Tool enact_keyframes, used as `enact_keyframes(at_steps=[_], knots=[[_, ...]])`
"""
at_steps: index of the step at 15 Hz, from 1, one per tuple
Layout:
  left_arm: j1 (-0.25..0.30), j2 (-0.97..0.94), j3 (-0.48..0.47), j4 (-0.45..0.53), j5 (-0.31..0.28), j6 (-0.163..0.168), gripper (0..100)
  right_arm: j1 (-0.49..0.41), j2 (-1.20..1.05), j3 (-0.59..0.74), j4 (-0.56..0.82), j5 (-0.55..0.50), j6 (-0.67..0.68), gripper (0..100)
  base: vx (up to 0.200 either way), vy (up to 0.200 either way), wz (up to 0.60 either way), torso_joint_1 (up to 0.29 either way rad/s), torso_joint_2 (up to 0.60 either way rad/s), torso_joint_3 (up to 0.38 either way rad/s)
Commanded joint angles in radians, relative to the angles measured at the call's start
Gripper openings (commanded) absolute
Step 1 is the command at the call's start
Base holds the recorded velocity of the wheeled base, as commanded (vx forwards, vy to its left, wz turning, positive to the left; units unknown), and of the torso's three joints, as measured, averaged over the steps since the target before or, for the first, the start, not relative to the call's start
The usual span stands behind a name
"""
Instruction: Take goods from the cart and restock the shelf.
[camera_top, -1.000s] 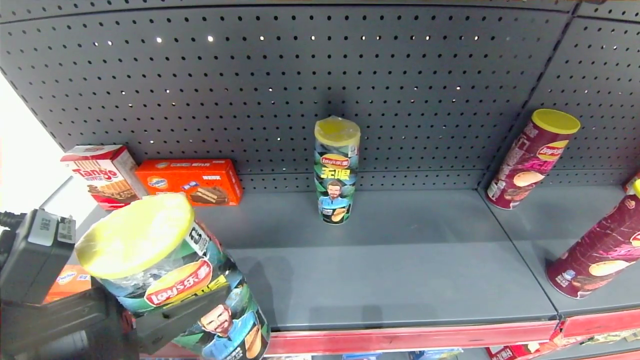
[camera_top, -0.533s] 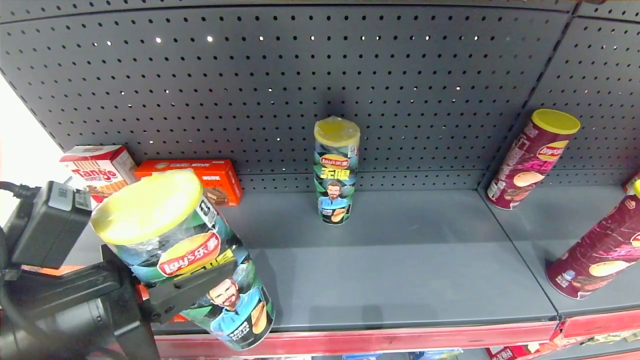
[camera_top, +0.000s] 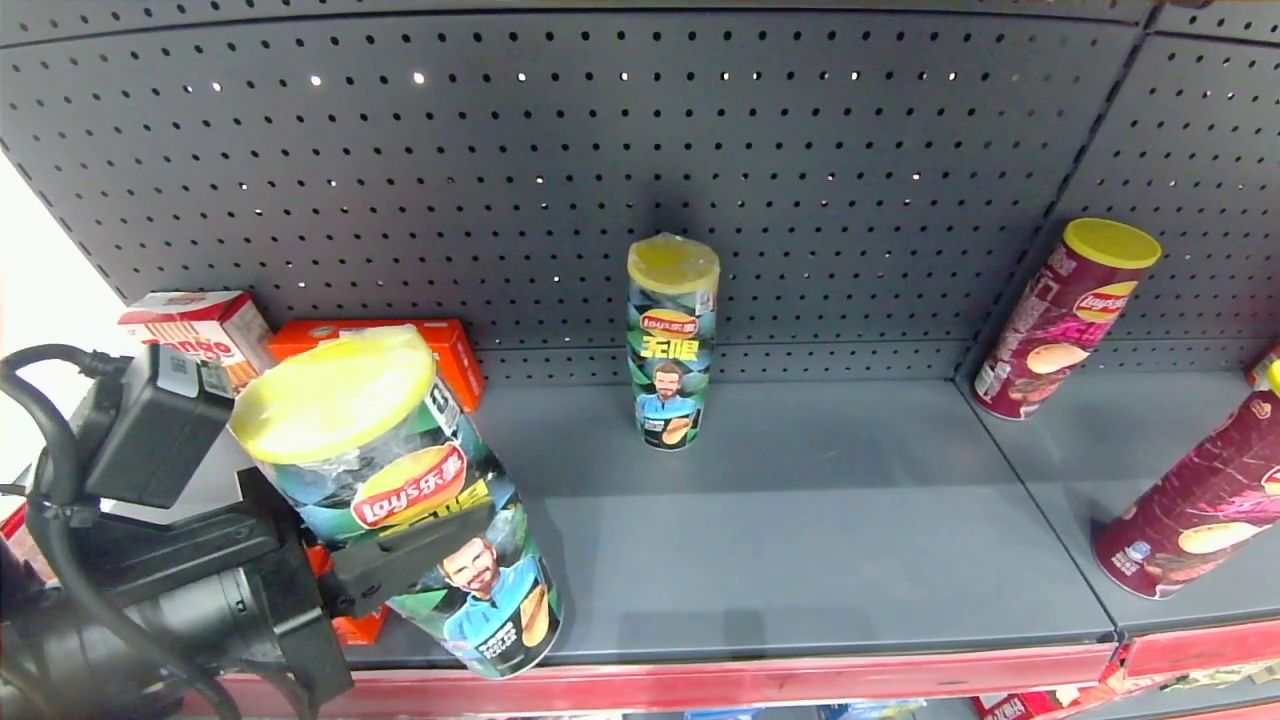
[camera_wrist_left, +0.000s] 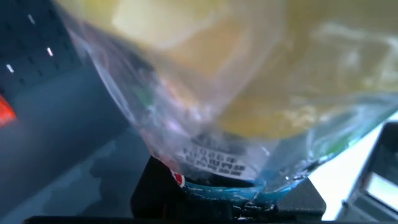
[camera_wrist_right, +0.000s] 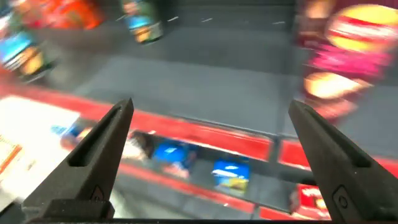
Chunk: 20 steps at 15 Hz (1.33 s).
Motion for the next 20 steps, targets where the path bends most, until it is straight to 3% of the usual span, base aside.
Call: enact_keyframes(at_steps=[1,6,12,14,20], knots=[[0.023,0.020,0.014,-0.003,-0.004,0.001,0,0.073,0.131,-0.037,0.000,0.048,-0.035,100,0.000,0.000,0.00,0.000,0.00,0.000],[0.024,0.038,0.014,-0.006,-0.022,0.002,0,0.231,0.372,-0.152,-0.010,0.054,-0.050,100,0.000,0.000,0.00,0.000,0.00,0.000],[0.026,0.029,0.037,-0.022,-0.022,0.001,0,0.383,0.651,-0.297,-0.100,-0.079,-0.053,100,0.000,0.000,0.00,0.000,0.00,0.000],[0.026,0.031,0.035,-0.022,-0.022,0.001,0,0.404,0.713,-0.327,-0.105,-0.179,-0.099,100,0.000,0.000,0.00,0.000,0.00,0.000],[0.027,0.032,0.040,-0.022,-0.024,-0.001,0,0.414,0.903,-0.369,-0.287,-0.122,-0.104,100,0.000,0.000,0.00,0.000,0.00,0.000]])
